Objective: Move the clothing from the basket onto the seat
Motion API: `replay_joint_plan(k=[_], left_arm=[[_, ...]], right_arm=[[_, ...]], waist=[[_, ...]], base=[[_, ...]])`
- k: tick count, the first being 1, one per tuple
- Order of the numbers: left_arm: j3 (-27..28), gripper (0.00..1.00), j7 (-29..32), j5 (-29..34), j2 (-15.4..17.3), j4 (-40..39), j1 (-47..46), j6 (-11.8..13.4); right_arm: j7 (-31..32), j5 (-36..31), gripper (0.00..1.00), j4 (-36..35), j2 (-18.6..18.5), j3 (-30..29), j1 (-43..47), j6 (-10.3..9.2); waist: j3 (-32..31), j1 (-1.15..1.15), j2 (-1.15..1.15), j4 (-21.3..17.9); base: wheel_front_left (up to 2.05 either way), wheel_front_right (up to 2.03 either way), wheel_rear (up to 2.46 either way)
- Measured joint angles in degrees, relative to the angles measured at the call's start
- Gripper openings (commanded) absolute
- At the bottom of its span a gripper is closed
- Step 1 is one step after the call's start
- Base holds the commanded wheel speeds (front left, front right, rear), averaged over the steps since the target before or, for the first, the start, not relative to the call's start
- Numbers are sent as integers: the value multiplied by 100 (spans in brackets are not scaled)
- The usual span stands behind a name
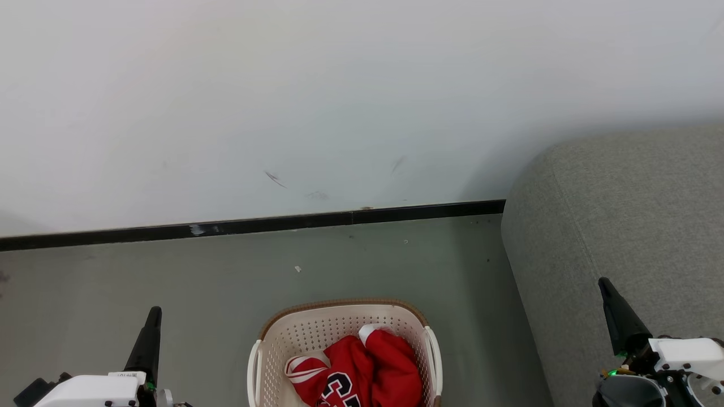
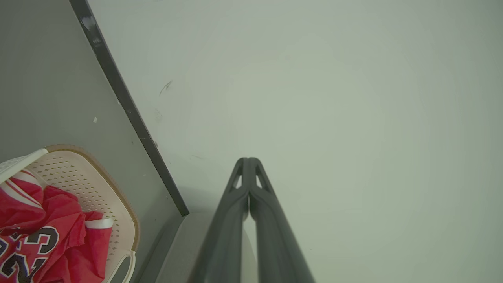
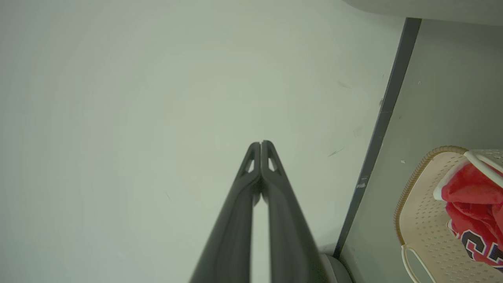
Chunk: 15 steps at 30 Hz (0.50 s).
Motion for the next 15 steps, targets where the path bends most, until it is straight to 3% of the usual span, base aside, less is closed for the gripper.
replay_joint_plan(k=[15], left_arm=[[0, 0, 0, 0, 0, 0, 0, 0]], right_arm=[[0, 1, 0, 0, -2, 4, 0, 0]], waist=[[0, 0, 0, 0]], base=[[0, 0, 0]])
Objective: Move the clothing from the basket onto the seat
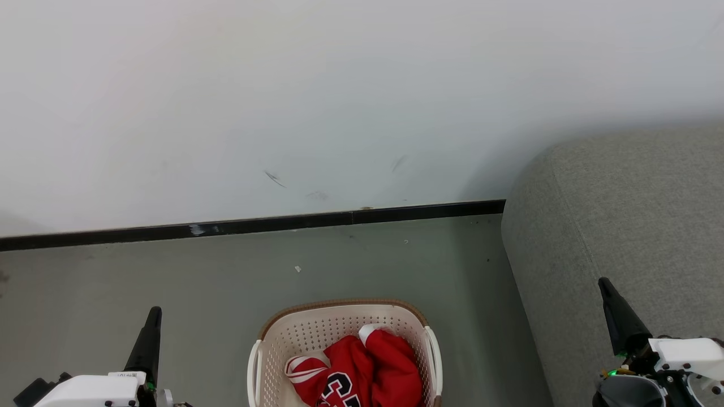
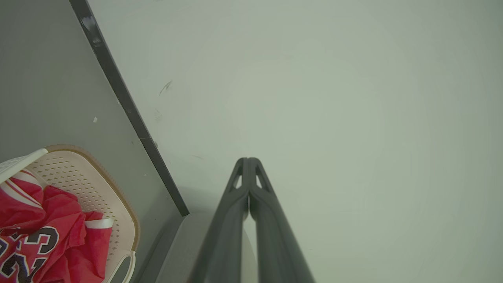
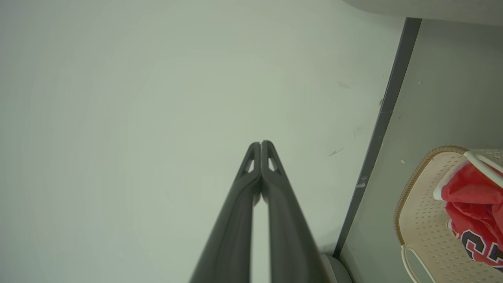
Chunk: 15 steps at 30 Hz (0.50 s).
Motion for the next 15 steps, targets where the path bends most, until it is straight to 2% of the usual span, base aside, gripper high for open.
replay_joint_plan(k=[15], left_arm=[[0, 0, 0, 0, 0, 0, 0, 0]], right_arm=[[0, 0, 0, 0, -1, 2, 0, 0]], waist=[[0, 0, 0, 0]], base=[[0, 0, 0]])
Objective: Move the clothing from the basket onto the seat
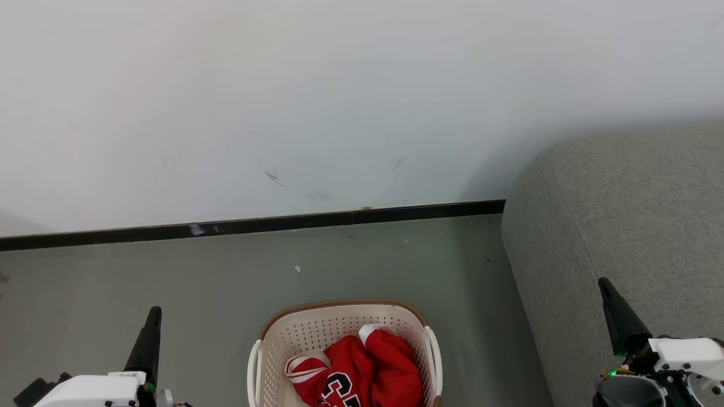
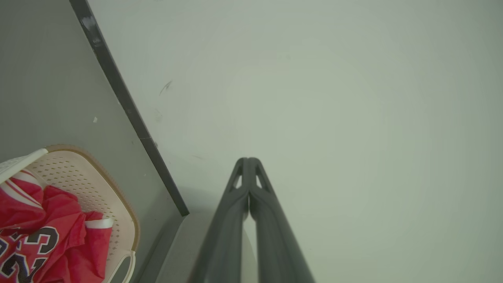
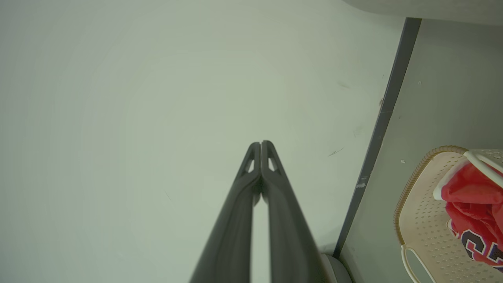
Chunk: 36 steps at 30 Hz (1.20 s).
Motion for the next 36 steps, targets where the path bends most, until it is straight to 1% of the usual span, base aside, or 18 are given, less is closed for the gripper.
replay_joint_plan(k=[18, 19, 25, 36], left_arm=[[0, 0, 0, 0, 0, 0, 0, 0], [0, 100, 0, 0, 0, 0, 0, 0], [-73, 100, -8, 12, -174, 328, 263, 16], [-269, 100, -236, 280, -160, 308, 263, 18]], right_arm=[[-1, 0, 0, 0, -1, 3, 0, 0], [-1, 0, 100, 0, -1, 3, 0, 0], [-1, -11, 100, 276, 210, 88, 341, 0], [-160, -250, 100, 204, 215, 208, 352, 0]], waist=[[0, 0, 0, 0], [0, 0, 0, 0], [1, 0, 0, 0], [3, 0, 0, 4]], base=[[0, 0, 0], [0, 0, 0], [0, 0, 0], [0, 0, 0]])
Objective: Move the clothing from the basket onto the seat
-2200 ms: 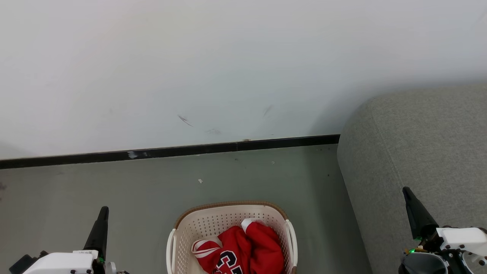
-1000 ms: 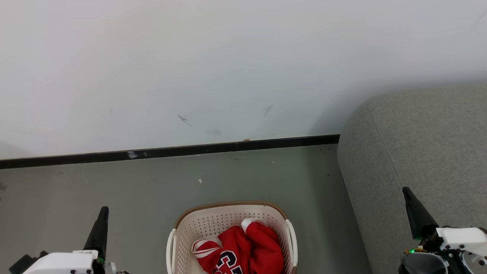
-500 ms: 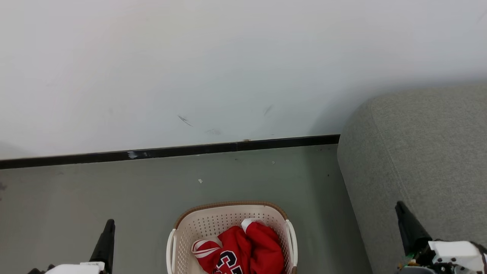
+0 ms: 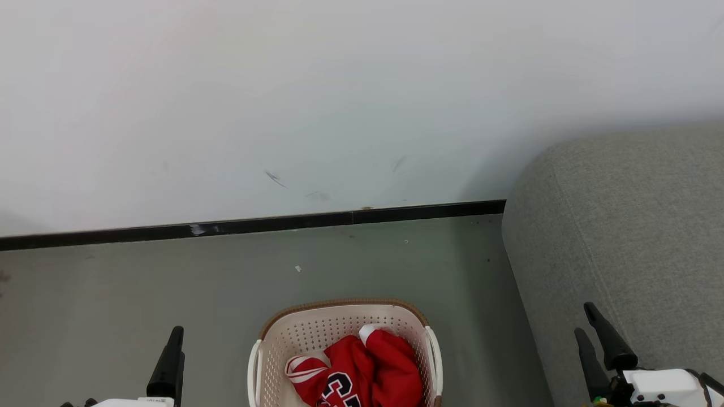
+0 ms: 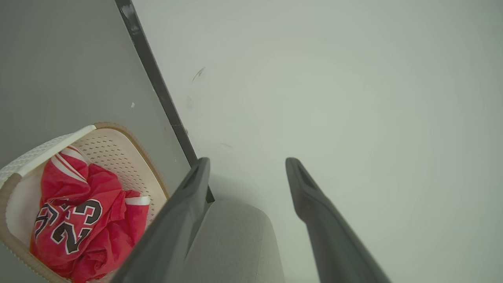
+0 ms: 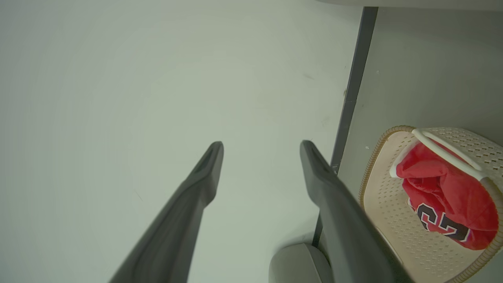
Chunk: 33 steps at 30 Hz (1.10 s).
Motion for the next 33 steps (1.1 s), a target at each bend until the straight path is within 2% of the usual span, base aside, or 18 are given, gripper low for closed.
replay_joint_plan(k=[7, 17, 21, 33], left_arm=[[-147, 100, -138, 407, 25, -16, -2, 1], [-274, 100, -337, 1095, 47, -103, -13, 73], [-286, 100, -425, 1457, 54, -187, -16, 119], [-560, 100, -651, 2907, 175, -422, -26, 303]], right_arm=[[-94, -353, 100, -42, 15, 27, -1, 0], [-252, -1318, 100, -180, 25, 37, -1, 0], [-302, -1851, 100, -231, 13, 112, -3, 0], [-455, -3406, 100, -383, 13, 319, -4, 0]], waist=[[-12, 5, 0, 13], [-46, 40, 0, 35], [-59, 47, 0, 45], [-71, 46, 0, 80]], base=[[0, 0, 0], [0, 0, 0], [0, 0, 0], [0, 0, 0]])
